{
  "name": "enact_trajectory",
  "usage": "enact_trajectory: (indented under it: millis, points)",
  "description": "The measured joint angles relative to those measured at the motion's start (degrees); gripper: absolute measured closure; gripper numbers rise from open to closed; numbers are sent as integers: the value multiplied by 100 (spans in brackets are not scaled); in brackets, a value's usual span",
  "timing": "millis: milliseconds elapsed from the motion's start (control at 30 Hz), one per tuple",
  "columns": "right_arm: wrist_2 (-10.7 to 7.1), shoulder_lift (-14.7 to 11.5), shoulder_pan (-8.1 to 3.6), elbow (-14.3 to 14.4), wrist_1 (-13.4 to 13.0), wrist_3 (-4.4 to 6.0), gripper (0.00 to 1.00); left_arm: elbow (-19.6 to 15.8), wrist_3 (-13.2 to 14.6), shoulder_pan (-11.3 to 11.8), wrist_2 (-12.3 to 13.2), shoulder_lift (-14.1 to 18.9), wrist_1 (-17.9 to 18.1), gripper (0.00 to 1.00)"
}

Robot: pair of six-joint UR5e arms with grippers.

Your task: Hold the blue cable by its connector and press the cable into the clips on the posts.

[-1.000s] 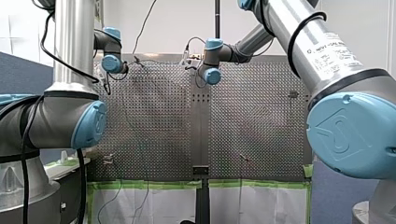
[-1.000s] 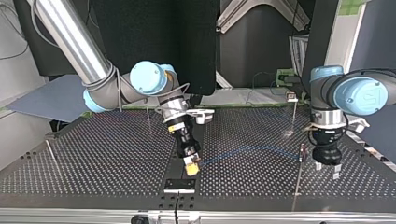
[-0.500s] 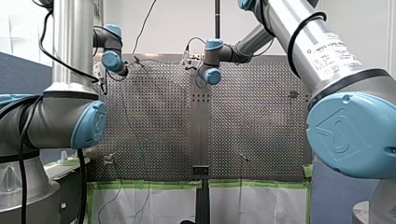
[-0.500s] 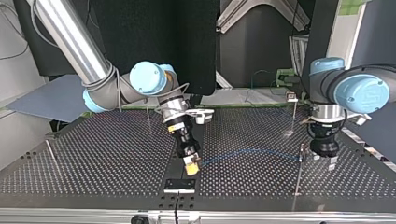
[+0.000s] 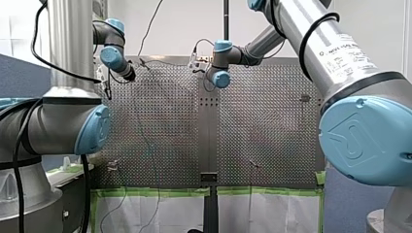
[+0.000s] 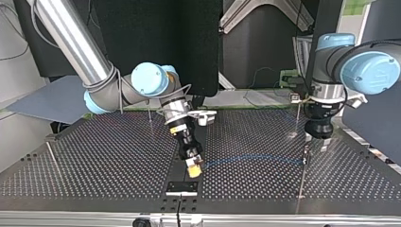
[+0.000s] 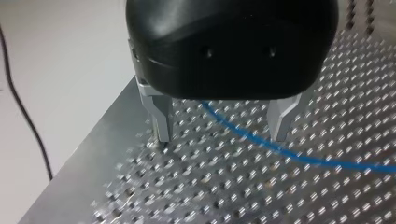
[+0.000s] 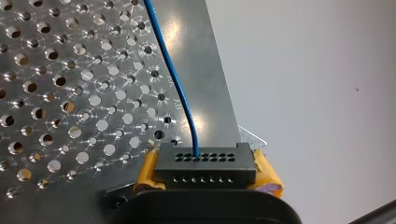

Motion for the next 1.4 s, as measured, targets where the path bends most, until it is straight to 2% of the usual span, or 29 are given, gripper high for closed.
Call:
enact_trajectory:
  millis: [200, 333, 467, 767, 1133, 1400]
  points:
    - [-3, 1, 0, -2, 1, 0, 100, -150, -160, 22, 137, 340, -341, 0]
    - [-7, 1, 0, -3, 1, 0, 100, -159, -137, 12, 170, 511, -512, 0]
    - [-8, 2, 0, -2, 5, 0, 100, -136, 24, -9, 204, 705, -646, 0]
    - [-9, 7, 0, -3, 33, 0, 100, 14, 540, -58, 314, 1094, -683, 0]
    - [-9, 5, 0, 0, 70, 0, 100, 40, 1121, -183, 307, 1061, -719, 0]
    - [-9, 8, 0, 1, 71, 0, 100, 41, 1504, -286, 107, 835, -816, 0]
